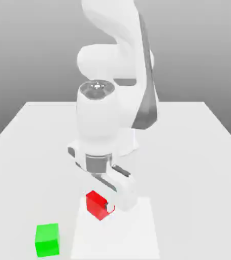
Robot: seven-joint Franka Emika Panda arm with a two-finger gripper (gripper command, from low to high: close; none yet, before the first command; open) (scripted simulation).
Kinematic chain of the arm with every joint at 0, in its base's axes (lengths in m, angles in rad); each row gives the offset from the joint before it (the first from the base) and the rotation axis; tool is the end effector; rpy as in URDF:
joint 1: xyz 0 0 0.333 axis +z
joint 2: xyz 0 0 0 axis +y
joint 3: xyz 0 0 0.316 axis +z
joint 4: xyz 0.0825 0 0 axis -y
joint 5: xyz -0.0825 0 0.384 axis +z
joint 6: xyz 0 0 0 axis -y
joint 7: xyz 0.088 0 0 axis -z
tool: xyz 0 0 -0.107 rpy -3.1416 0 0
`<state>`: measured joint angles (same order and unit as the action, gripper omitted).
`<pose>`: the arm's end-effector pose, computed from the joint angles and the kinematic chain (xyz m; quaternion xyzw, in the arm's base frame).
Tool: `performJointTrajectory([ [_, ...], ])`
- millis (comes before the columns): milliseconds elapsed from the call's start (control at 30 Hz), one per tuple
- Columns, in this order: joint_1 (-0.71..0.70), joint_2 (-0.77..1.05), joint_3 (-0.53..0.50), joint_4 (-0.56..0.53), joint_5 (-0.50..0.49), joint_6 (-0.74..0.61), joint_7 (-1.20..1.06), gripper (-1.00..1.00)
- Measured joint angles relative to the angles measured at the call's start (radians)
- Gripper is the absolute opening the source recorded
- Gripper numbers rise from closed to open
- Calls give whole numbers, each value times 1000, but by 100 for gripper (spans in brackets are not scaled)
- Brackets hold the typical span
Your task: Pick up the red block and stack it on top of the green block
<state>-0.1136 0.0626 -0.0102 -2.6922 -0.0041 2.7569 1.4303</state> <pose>0.4085 -0.0507 0.2119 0.7143 -0.6998 0.0015 0.0002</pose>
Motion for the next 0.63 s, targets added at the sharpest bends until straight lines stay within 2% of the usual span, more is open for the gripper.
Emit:
performJointTrajectory([
  [333,-151,59,-37,213,15,-156,-441,-100],
  [500,-173,205,-31,244,32,-41,-503,-100],
  [533,-174,227,-30,246,34,-21,-505,100],
  [633,-174,227,-30,246,34,-21,-505,100],
])
